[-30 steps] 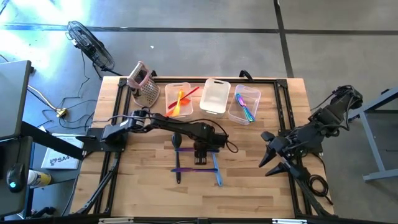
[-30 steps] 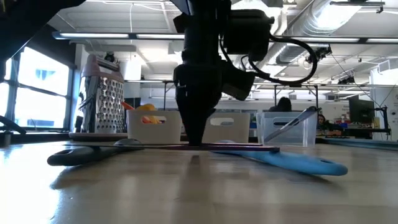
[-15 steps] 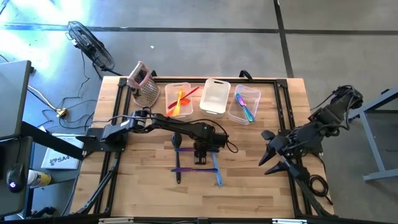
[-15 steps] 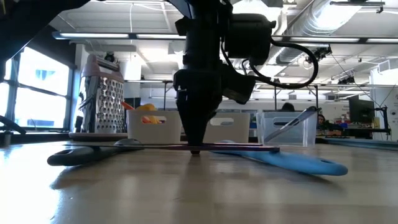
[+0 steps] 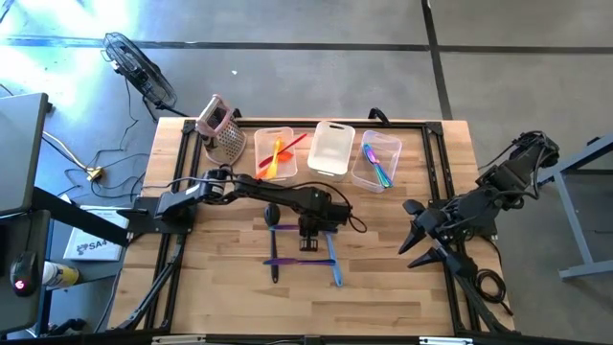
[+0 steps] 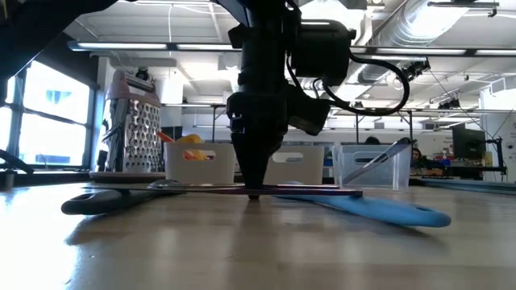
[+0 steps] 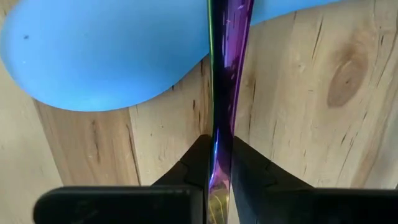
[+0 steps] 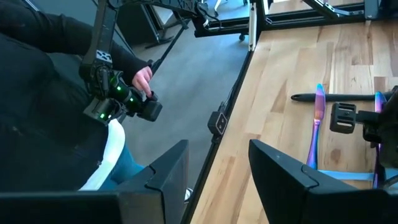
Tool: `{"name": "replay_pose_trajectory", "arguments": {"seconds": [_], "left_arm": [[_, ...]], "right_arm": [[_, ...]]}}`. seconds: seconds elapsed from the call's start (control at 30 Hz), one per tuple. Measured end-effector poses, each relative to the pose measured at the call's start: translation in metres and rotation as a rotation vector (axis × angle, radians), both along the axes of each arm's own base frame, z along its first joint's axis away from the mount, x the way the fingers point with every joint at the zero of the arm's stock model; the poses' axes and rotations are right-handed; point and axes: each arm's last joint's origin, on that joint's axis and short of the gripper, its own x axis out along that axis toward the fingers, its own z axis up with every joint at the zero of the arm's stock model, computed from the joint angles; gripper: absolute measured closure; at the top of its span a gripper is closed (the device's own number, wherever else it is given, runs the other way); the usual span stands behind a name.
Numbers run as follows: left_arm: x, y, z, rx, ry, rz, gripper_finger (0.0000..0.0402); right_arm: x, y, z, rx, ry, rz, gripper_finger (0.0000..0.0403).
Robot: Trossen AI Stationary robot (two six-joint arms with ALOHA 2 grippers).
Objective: Pick & Place Kitchen Items
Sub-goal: Put the blue table knife into the transparent bin
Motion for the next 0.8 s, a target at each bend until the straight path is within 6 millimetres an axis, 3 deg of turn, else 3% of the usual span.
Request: {"name": "replay_pose_trajectory", "arguments": {"seconds": [0.33,0.8], "left_arm": [[-0.001,0.0,0.001,-0.022,0.016,0.01,0.037],[-0.001,-0.007,0.031,0.005,0.08,0.049,0.037]], "right_arm": [[0.0,0.0,0.001,0.004,-0.005,0.001,0.0243],[-0.004,-0.004,0.007,0.001,-0.067,-0.009,0.0243]]}}
